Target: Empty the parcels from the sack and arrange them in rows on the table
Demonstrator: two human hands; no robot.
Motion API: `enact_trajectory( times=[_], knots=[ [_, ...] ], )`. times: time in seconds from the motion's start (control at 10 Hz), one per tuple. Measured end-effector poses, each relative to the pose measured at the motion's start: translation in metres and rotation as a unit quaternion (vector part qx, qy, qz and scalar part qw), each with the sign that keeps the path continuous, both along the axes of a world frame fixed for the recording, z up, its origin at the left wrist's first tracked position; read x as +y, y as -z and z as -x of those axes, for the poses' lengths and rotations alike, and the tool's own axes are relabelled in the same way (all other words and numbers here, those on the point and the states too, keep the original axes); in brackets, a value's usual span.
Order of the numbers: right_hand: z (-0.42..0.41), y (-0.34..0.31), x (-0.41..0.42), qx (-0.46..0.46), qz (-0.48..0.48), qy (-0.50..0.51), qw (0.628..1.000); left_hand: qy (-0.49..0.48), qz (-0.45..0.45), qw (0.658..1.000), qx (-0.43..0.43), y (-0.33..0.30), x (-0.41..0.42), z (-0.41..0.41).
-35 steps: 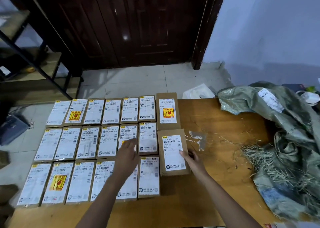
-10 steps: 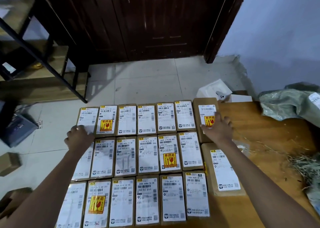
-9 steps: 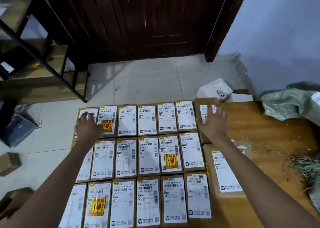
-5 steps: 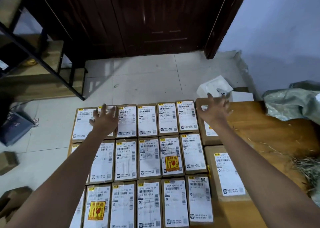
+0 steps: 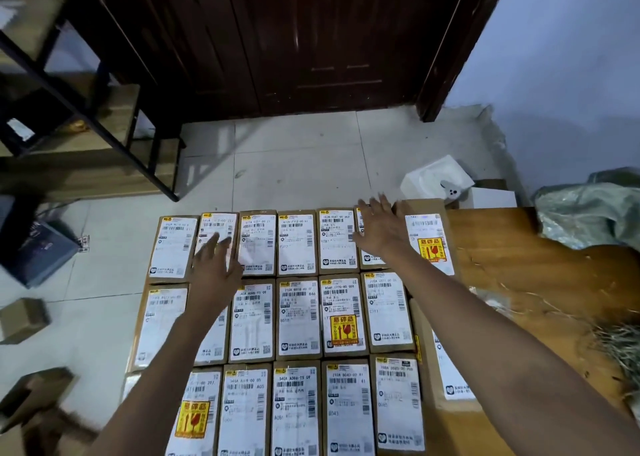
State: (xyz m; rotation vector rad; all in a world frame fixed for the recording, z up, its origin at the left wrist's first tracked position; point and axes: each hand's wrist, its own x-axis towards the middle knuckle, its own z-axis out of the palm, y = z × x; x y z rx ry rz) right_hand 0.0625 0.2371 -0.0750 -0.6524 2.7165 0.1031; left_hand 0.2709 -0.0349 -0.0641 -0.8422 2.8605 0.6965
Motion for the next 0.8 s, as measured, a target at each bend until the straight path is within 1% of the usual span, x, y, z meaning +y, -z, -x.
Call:
enact_trajectory(
  times=[0.1,0.2,0.3,0.4,0.5,0.6,0.7,0.8],
  knots=[
    [-0.005,0.005,0.004,0.013,0.001,-0.001,1.0,-0.043,0.005,0.999,0.029,-0.006,0.016,-0.048],
    [-0.014,-0.001,0.009,0.025,0.032,-0.001,0.999,-0.085,0.021,0.996,0.02,-0.005,0.019,-0.096],
    [-0.034,-0.023,0.022,0.046,0.133,0.063,0.988,-0.128,0.039,0.991,-0.001,-0.002,0.015,-0.136],
    [-0.074,-0.043,0.063,0.081,0.193,0.114,0.971,-0.204,0.022,0.978,-0.039,-0.006,0.011,-0.162],
    [-0.129,-0.047,0.125,0.071,0.211,0.189,0.956,-0.284,-0.011,0.956,-0.074,-0.004,0.004,-0.194],
    [-0.181,-0.033,0.185,0.023,0.196,0.277,0.94,-0.277,-0.045,0.943,-0.178,0.034,-0.02,-0.245],
    [-0.219,-0.021,0.21,-0.036,0.195,0.273,0.941,-0.229,-0.113,0.926,-0.279,0.071,-0.04,-0.276],
    [-0.229,-0.013,0.21,-0.062,0.198,0.256,0.944,-0.205,-0.105,0.932,-0.28,0.102,-0.046,-0.285]
  ],
)
